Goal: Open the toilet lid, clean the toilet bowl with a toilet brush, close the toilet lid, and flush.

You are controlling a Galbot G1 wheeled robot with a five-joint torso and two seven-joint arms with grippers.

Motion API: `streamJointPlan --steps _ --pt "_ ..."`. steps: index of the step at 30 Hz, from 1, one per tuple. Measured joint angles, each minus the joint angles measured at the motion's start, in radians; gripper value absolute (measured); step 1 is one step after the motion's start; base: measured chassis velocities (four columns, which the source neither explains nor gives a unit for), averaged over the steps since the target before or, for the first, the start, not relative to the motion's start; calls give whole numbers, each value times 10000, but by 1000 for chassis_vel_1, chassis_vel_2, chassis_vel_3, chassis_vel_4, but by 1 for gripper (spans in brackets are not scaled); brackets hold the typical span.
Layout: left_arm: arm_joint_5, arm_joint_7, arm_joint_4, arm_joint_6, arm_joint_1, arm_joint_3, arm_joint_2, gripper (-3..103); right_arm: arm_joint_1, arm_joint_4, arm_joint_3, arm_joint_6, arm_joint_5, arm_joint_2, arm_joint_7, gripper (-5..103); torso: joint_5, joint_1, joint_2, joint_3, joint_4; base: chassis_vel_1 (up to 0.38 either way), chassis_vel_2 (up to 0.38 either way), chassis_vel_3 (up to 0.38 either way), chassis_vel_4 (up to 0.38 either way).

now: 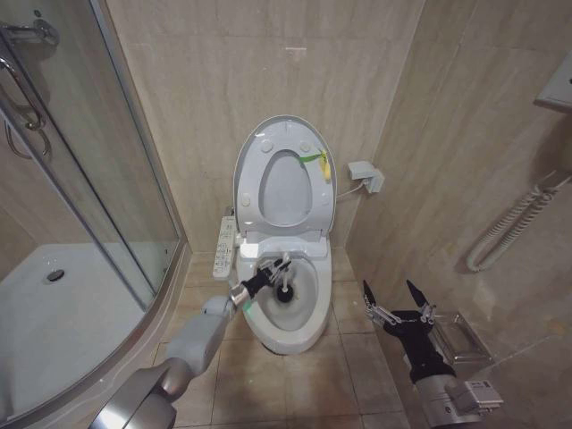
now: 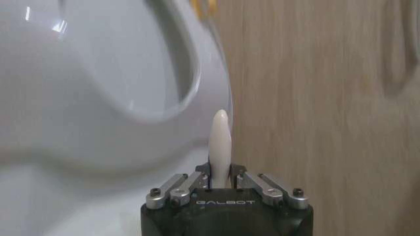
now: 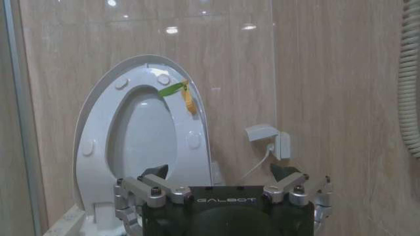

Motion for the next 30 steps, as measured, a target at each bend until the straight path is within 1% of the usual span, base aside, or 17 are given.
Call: streamJointPlan --steps 1,6,8,11,12,16,19,21,24,27,30 --pt "-85 -45 -116 -29 -74 -51 -112 19 0 0 0 0 0 0 0 100 -1 0 1 -1 -7 0 0 0 0" --pt "-38 -74 -174 2 193 -286 -293 19 0 0 0 0 0 0 0 100 0 0 0 0 -3 0 0 0 0" --pt "126 -6 -29 -1 484 -393 -239 19 0 0 1 0 0 0 0 100 -2 0 1 -1 5 0 0 0 0" --pt "267 51 3 -15 684 -440 -110 19 0 0 0 0 0 0 0 100 -1 -1 1 -1 4 0 0 0 0" --pt "328 87 -49 -34 781 -464 -13 19 0 0 0 0 0 0 0 100 -1 -1 1 -1 9 0 0 0 0" --pt "368 113 -337 -56 806 -462 174 19 0 0 0 0 1 0 0 100 -1 -1 0 0 3 0 0 0 0" --pt "176 47 -514 -46 629 -455 150 19 0 0 0 0 0 0 0 100 -3 0 0 1 -2 0 0 0 0" --pt "-224 -68 -586 -30 361 -453 -75 19 0 0 0 0 1 0 0 100 -1 0 0 0 -5 0 0 0 0" --pt "-415 -109 -538 -5 284 -447 -236 19 0 0 0 0 0 0 0 100 0 0 0 0 -4 0 0 0 0" --pt "-453 -68 -390 -8 318 -447 -365 19 0 0 0 0 0 0 0 100 -2 1 0 0 -6 0 0 0 0" --pt "-452 108 -409 -2 662 -453 -232 19 0 0 0 0 0 0 1 100 0 0 0 0 1 0 0 0 0"
